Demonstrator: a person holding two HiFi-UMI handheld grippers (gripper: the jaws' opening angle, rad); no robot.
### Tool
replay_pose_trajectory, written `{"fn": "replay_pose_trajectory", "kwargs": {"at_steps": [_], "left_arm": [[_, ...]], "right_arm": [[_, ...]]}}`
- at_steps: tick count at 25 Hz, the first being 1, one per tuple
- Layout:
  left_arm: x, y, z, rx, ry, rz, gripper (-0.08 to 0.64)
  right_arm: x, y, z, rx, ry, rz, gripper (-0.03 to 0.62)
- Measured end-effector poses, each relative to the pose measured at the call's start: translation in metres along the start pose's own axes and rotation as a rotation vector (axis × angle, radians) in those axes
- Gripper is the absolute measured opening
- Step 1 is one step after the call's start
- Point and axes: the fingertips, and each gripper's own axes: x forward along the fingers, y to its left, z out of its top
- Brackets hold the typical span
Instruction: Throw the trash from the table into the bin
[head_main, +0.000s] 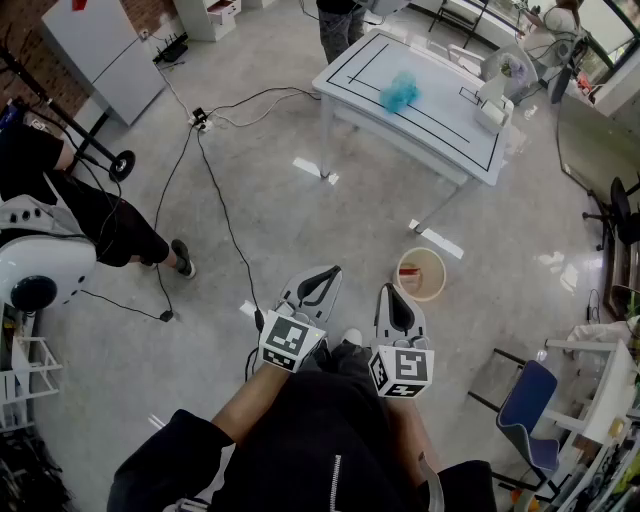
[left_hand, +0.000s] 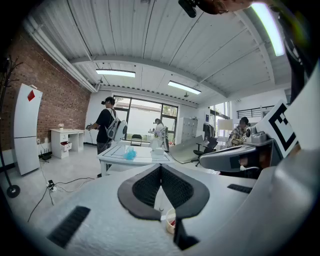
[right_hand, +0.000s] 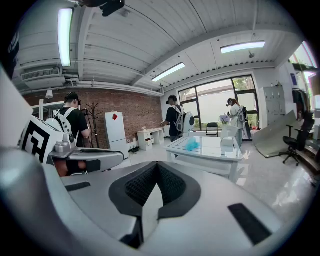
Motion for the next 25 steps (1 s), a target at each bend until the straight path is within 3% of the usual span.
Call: {"fn": "replay_pose_trajectory", "kwargs": {"at_steps": [13, 25], "left_arm": [[-0.01, -0.006, 0.001, 0.014, 0.001, 0.013, 0.008], [-0.009, -0.013, 0.004, 0.028, -0.015, 0.007, 0.008]], "right_arm": [[-0.008, 0.004, 0.004, 0.035, -0.053, 0.021, 0.009], [-0.012, 0.007, -0.003, 0.019, -0.023, 0.042, 0.009]]}}
